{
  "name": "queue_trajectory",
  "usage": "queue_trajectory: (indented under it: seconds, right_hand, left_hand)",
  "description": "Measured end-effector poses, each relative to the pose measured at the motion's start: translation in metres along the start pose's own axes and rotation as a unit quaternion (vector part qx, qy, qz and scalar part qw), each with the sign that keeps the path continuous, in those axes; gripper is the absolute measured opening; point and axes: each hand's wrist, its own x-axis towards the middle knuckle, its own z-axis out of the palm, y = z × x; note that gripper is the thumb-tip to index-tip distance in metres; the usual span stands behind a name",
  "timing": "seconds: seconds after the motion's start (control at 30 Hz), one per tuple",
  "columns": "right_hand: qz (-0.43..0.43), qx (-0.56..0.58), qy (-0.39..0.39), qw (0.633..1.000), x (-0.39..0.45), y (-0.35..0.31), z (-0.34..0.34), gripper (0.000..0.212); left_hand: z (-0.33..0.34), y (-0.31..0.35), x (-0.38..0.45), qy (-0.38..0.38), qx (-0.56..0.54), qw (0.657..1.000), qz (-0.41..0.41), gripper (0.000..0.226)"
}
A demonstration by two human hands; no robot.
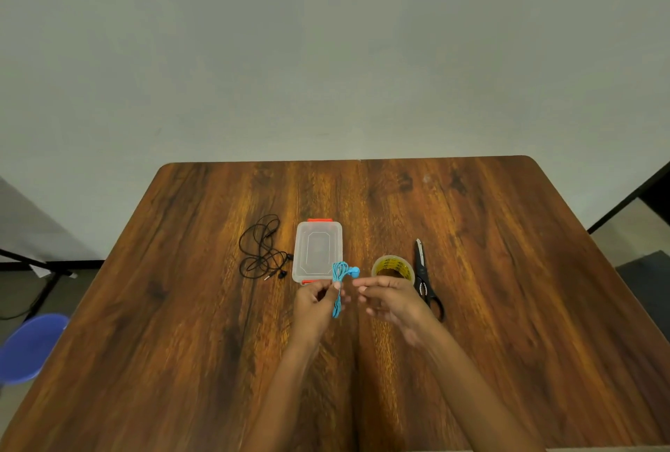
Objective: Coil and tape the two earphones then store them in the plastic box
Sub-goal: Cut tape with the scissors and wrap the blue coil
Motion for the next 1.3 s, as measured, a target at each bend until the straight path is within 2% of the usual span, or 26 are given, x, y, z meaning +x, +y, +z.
queue_trajectory:
  seconds: [0.2, 0.37, 0.53, 0.73, 0.87, 1.1, 1.3]
  right_hand:
    - [0.007, 0.025, 0.008, 1.0, 0.001, 0.001, -0.003, 0.015]
    - [0.006, 0.045, 0.016, 0.999, 0.001, 0.002, -0.005, 0.015]
    - [0.006, 0.048, 0.014, 0.999, 0.002, 0.002, -0.004, 0.016]
    - [0.004, 0.062, 0.026, 0.998, 0.003, 0.001, 0.001, 0.015]
    - [-0.003, 0.056, 0.016, 0.998, 0.002, -0.002, 0.014, 0.014]
    - [0.011, 0.04, -0.017, 0.999, 0.006, -0.001, 0.05, 0.015]
    - [0.03, 0.032, -0.029, 0.999, 0.02, 0.008, 0.102, 0.013]
  left_hand:
    - [-0.001, 0.001, 0.0, 0.005, 0.041, 0.998, 0.048, 0.012]
    - [-0.001, 0.001, 0.0, 0.011, 0.061, 0.997, 0.047, 0.021]
    - [-0.002, 0.0, -0.001, 0.058, 0.028, 0.997, 0.042, 0.009]
    - [-0.014, 0.002, -0.004, 0.078, -0.034, 0.996, 0.028, 0.029]
    - [-0.027, 0.003, -0.004, 0.11, -0.027, 0.994, 0.006, 0.056]
    - [-0.081, -0.003, -0.005, 0.201, -0.019, 0.979, 0.0, 0.046]
    - [-0.171, -0.019, 0.003, 0.274, -0.013, 0.961, -0.036, 0.031]
